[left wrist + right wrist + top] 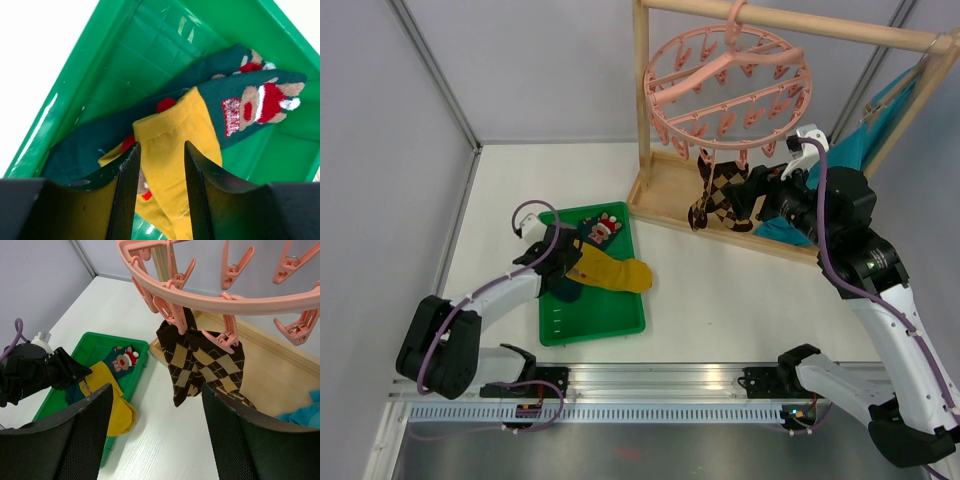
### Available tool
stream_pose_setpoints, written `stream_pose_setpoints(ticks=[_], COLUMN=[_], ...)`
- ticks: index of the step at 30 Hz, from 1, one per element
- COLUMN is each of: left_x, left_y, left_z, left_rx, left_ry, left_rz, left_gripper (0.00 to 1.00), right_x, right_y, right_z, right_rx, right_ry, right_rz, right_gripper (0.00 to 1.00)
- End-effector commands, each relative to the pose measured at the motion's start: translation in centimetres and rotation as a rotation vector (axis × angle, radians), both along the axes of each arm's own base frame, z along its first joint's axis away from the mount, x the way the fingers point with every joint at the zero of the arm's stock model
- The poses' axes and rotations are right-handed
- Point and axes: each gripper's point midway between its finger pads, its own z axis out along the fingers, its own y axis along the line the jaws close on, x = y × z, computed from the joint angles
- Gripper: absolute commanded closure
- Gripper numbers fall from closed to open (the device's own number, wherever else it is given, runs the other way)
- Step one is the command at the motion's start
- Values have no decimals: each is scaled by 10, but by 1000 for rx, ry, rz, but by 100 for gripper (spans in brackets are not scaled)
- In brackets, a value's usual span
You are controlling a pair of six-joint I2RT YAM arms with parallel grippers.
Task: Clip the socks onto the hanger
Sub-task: Pick up the sock from the bin.
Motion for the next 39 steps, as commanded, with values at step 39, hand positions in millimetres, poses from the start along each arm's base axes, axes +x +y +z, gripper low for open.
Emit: stream_pose_setpoints(ticks=[39], left_x=[4], left_y=[3], left_z=[-8], left_rx=[-11], left_ry=[12], left_rz=[7], left_gripper=[50], right_x=[-2], right_y=[1], right_z=[0], right_rx=[17], right_ry=[-8], right_rz=[-1], right_gripper=[23])
